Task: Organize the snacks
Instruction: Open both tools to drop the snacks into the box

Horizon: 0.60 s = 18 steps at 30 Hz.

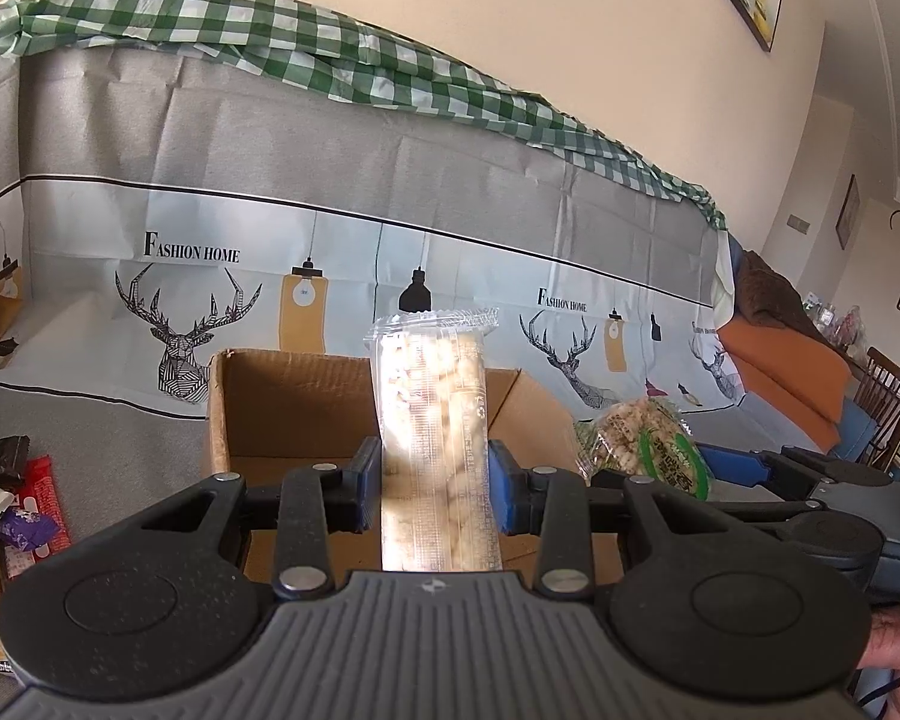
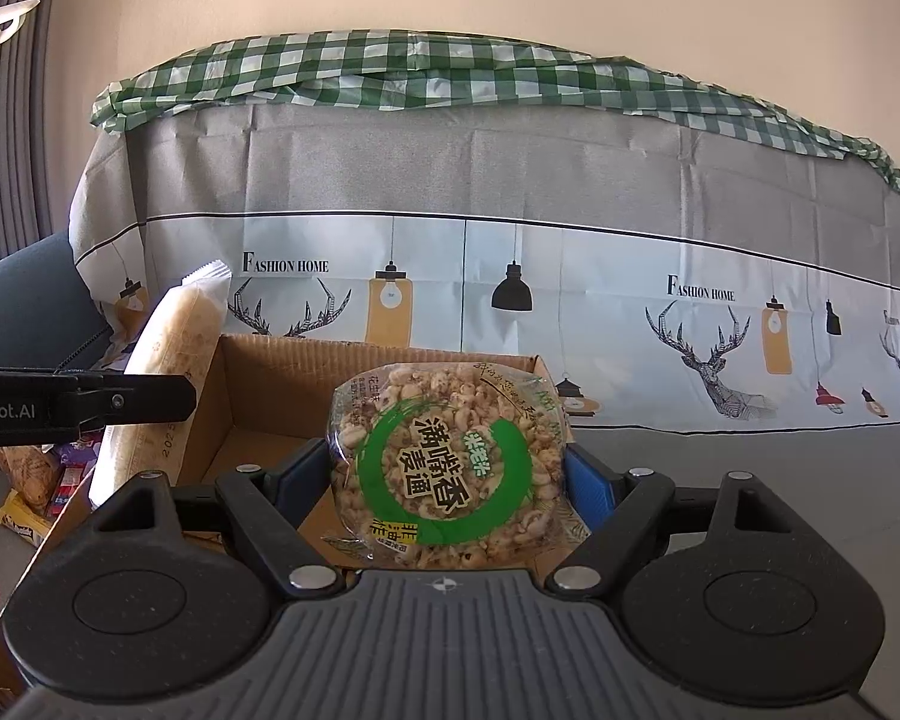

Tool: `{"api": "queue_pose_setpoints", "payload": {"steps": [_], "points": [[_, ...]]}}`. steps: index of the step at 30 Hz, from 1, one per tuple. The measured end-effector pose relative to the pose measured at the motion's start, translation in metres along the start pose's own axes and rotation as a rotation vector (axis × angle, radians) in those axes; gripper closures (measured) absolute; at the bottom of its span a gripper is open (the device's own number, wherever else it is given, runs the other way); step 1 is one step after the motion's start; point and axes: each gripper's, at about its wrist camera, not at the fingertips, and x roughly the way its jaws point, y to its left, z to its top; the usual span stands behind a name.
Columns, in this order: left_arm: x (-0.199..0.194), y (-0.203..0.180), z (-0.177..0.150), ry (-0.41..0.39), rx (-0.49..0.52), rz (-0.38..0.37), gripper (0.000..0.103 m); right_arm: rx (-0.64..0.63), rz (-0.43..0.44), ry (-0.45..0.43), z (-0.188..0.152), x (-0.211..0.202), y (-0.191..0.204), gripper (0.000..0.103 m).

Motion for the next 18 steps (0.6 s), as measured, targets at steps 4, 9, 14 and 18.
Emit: {"api": "queue_pose_setpoints", "payload": {"steps": [4, 9, 14, 18], "points": [[0.0006, -0.0004, 0.0005, -0.002, -0.002, 0.0, 0.063, 0.0, -0.001, -0.001, -0.0001, -0.0001, 0.0007, 0.019], [0.0008, 0.0001, 0.0012, 0.002, -0.015, -0.008, 0.055, 0.003, -0.006, 0.008, 0.0003, 0.0007, 0.0008, 0.018], [0.0022, -0.0007, 0.0012, 0.005, -0.011, 0.003, 0.038, 0.002, -0.024, 0.023, -0.0005, 0.0039, -0.0001, 0.016], [0.0026, -0.0001, 0.0005, -0.003, -0.009, 0.014, 0.038, -0.015, -0.043, 0.022, -0.0029, 0.0046, 0.002, 0.016]]}}
